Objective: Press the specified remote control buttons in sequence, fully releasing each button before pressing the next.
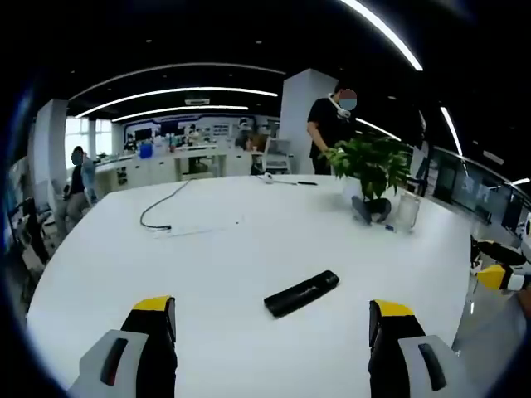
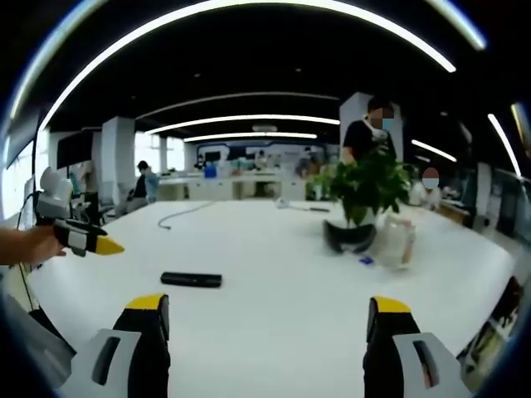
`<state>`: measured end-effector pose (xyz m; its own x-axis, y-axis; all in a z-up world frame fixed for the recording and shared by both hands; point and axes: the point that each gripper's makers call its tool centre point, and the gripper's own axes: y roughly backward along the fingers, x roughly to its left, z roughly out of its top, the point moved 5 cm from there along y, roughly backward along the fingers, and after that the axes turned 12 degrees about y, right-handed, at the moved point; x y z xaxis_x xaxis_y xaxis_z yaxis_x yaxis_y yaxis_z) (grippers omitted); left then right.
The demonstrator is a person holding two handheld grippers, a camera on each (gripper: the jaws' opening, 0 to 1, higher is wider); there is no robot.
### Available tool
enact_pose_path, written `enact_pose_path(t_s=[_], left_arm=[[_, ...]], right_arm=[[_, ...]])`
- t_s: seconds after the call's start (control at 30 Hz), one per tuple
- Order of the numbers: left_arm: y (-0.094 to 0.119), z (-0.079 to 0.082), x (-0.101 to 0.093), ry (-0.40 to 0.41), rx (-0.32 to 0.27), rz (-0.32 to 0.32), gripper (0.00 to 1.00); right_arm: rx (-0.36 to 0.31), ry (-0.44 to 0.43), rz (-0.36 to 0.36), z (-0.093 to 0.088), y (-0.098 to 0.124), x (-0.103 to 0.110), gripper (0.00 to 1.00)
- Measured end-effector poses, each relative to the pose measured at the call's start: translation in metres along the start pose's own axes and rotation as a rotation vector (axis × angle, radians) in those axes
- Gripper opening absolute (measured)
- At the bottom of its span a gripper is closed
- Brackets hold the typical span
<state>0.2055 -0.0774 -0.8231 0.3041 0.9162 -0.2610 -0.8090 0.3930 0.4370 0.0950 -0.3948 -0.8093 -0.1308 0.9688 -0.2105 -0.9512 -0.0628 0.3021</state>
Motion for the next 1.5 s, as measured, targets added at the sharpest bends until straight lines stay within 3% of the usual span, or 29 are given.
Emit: enact_pose_path(t_s=[0.2, 0.33, 0.4, 0.6, 0.67, 0.8, 0.93, 1.0, 1.1, 1.23, 1.5], left_arm=[[0.036, -0.013, 0.001, -0.026, -0.065, 0.088, 1.0], [0.053, -0.018, 0.003, 0.001, -0.072, 0.071, 1.0], [0.066, -0.018, 0.006, -0.004, -0.108, 0.093, 1.0], [0.083, -0.028, 0.006, 0.012, -0.109, 0.103, 1.0], [0.088, -0.03, 0.007, -0.01, -0.135, 0.121, 1.0], [0.094, -0.042, 0.013, -0.042, -0.124, 0.174, 1.0], [0.099, -0.046, 0.019, -0.029, -0.173, 0.229, 1.0], [0.1, -0.044, 0.026, -0.065, -0.18, 0.277, 1.0], [0.102, -0.041, 0.027, -0.034, -0.215, 0.263, 1.0], [0.102, -0.045, 0.032, 0.013, -0.201, 0.259, 1.0], [0.103, -0.047, 0.032, -0.008, -0.189, 0.281, 1.0]], right_arm=[[0.002, -0.009, -0.003, 0.0, 0.0, -0.001, 0.95], [0.007, -0.01, 0.002, -0.001, 0.0, -0.001, 0.94], [0.011, -0.01, 0.005, -0.002, 0.0, -0.001, 0.94], [0.024, -0.002, 0.017, -0.003, -0.001, 0.001, 0.94], [0.025, -0.002, 0.013, -0.002, -0.001, 0.001, 0.94], [0.04, -0.003, 0.018, -0.004, -0.002, 0.002, 0.93], [0.047, 0.017, 0.03, -0.005, -0.002, 0.005, 0.92], [0.038, 0.017, 0.02, -0.003, -0.002, 0.003, 0.9], [0.051, 0.003, 0.012, -0.005, -0.002, 0.001, 0.9], [0.069, 0.025, 0.016, -0.008, -0.003, 0.004, 0.92], [0.081, 0.043, 0.045, -0.009, -0.004, 0.009, 0.93]])
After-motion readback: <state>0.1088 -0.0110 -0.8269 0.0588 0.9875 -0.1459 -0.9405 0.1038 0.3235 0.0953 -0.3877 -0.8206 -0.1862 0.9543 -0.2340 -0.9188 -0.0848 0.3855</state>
